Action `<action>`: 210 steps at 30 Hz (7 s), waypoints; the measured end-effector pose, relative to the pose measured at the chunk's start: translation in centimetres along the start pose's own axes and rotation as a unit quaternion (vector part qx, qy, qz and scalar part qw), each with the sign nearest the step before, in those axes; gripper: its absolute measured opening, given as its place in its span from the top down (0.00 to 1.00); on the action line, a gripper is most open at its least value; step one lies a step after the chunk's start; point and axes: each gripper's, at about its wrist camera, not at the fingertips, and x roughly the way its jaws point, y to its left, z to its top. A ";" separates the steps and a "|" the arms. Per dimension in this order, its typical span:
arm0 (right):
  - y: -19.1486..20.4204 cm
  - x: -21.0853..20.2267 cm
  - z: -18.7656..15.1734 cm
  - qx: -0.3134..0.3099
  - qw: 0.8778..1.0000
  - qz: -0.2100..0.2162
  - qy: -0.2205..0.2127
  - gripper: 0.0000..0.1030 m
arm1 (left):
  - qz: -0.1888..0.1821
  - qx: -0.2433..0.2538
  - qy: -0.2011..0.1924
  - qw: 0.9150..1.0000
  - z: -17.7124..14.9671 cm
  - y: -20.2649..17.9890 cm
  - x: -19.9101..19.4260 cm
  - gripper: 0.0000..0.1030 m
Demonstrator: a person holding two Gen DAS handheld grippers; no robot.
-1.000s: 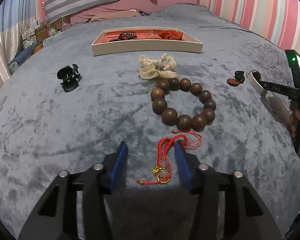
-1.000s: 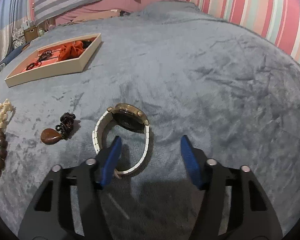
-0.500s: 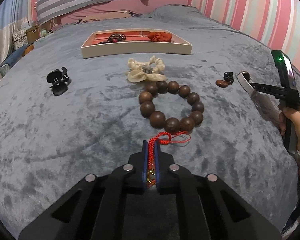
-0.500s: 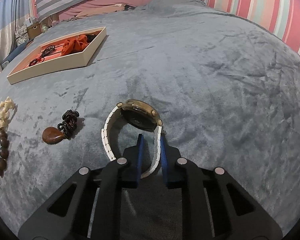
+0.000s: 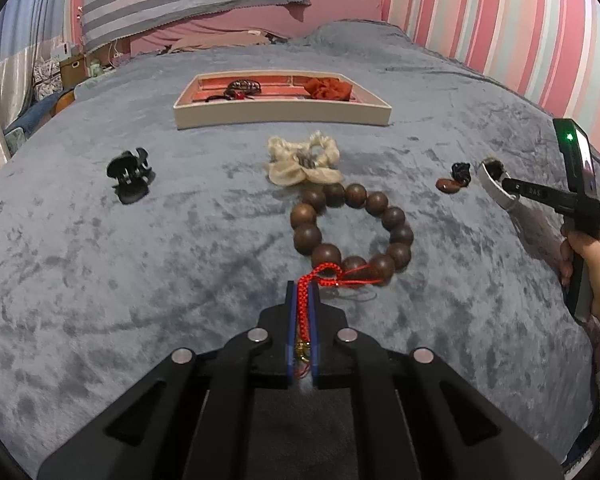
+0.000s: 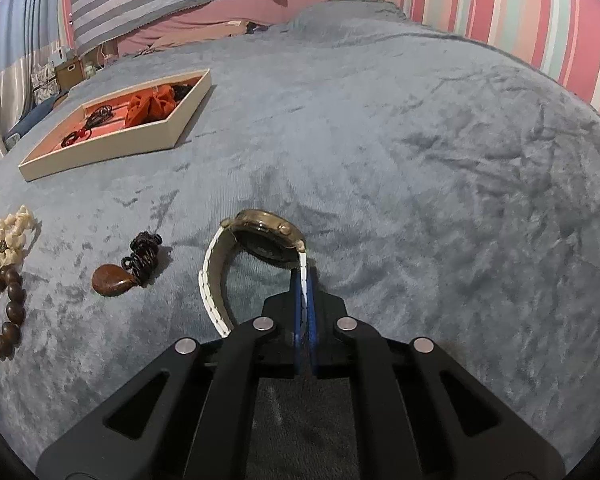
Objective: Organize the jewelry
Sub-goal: 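Grasp the red tassel charm with the left tool while the right tool grasps the white watch band, then carry both items into the tray and open both tools to release them, then lift both open tools away from the tray, then grasp the wooden bead bracelet with the left tool while the right tool grasps the brown pendant cord, then carry both items over the tray and open both tools to drop them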
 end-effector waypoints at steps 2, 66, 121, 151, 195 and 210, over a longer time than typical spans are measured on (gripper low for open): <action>-0.1 -0.5 0.1 0.004 1.000 0.002 -0.007 0.96 | 0.003 -0.001 -0.005 1.000 0.5 0.2 -0.1 0.95; 19.6 12.6 19.4 -0.061 0.994 0.088 -0.026 0.37 | 0.118 -0.073 0.004 0.990 25.1 12.8 20.1 0.37; 8.5 1.0 1.2 -0.027 0.999 0.043 -0.002 0.41 | 0.053 -0.034 0.014 0.998 5.1 -0.3 5.3 0.07; 9.2 1.2 1.0 -0.040 0.998 0.047 -0.011 0.77 | 0.005 -0.027 0.030 0.999 4.8 -0.3 6.8 0.80; 18.7 7.8 17.0 -0.082 0.992 0.089 -0.044 0.78 | 0.011 -0.025 -0.069 0.997 25.4 7.7 11.5 0.81; 17.6 13.6 16.5 -0.070 0.996 0.060 -0.007 0.78 | 0.074 -0.051 -0.005 0.996 24.2 11.5 19.7 0.81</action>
